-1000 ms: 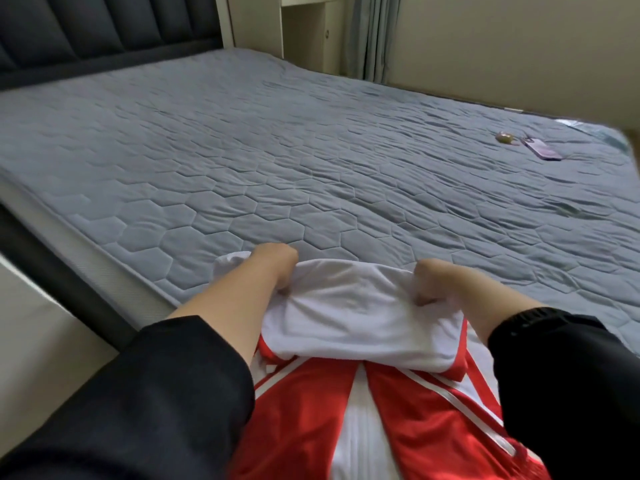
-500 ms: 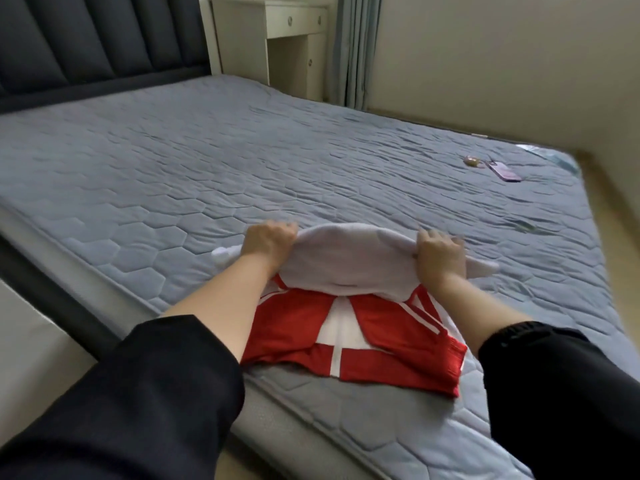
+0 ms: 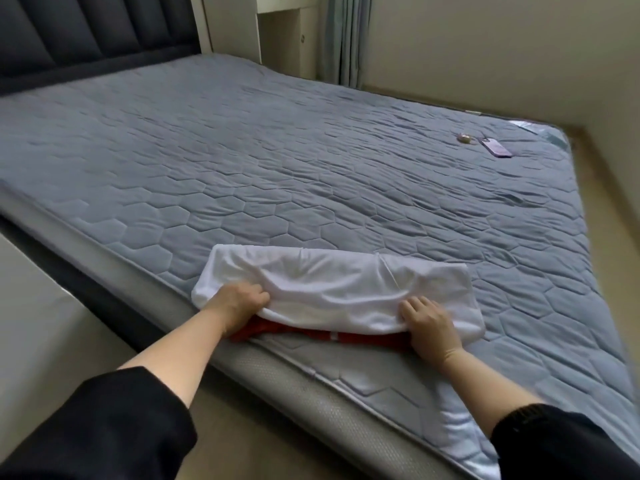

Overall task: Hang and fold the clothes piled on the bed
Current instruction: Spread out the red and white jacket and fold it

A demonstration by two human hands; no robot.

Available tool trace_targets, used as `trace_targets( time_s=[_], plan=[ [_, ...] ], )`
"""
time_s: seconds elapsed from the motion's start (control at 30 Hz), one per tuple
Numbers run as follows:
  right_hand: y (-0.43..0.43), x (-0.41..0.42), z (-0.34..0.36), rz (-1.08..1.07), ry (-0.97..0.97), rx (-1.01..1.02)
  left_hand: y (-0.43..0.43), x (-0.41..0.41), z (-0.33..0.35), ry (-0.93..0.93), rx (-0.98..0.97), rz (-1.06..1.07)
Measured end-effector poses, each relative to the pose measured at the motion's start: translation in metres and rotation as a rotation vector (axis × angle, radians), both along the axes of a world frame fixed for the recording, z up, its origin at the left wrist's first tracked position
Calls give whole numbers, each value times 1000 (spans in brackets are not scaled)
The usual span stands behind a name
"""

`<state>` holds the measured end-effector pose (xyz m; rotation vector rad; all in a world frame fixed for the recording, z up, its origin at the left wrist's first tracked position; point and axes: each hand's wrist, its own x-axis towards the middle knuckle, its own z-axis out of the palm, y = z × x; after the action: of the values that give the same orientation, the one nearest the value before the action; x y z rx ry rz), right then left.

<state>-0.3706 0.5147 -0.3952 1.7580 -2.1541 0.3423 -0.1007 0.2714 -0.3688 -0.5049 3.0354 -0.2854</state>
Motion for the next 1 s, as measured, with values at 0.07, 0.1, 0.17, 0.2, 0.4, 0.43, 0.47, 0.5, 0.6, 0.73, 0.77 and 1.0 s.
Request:
trace_targets(
  time_s=[0.07,0.1,0.17,0.2,0.4,0.43,0.47,0.5,0.6,0.73,0.77,1.0],
  plan=[
    [6,6,-3,-24,-49,61,1,2,-4,-135,39,83],
    [9,7,-3,-44,-82,91,2,3,-3,-194,40,107],
    [15,10,-5,-77,-131,164,7,2,-4,-229,53,160],
    [18,11,-7,-84,-128,211,10,1,-4,-221,40,182],
    [7,13,-8,-262,-11,496,45,-26,-16,-269,-13,158],
    [1,16,-5,-279,17,484,49,-33,-16,-230,-20,200],
    [-4,18,-2,-280,27,457,52,-41,-16,-179,-35,225],
    [-9,19,3,-274,13,433,54,-47,-14,-143,-59,226],
    [-11,17,19,-244,-46,429,55,-51,-7,-136,-2,188],
    [4,21,27,-109,-165,522,52,-37,10,-262,338,150],
    [9,22,26,-63,-193,549,51,-36,17,-297,440,161],
    [8,28,33,-134,-800,233,72,-116,26,209,252,287]
  ],
)
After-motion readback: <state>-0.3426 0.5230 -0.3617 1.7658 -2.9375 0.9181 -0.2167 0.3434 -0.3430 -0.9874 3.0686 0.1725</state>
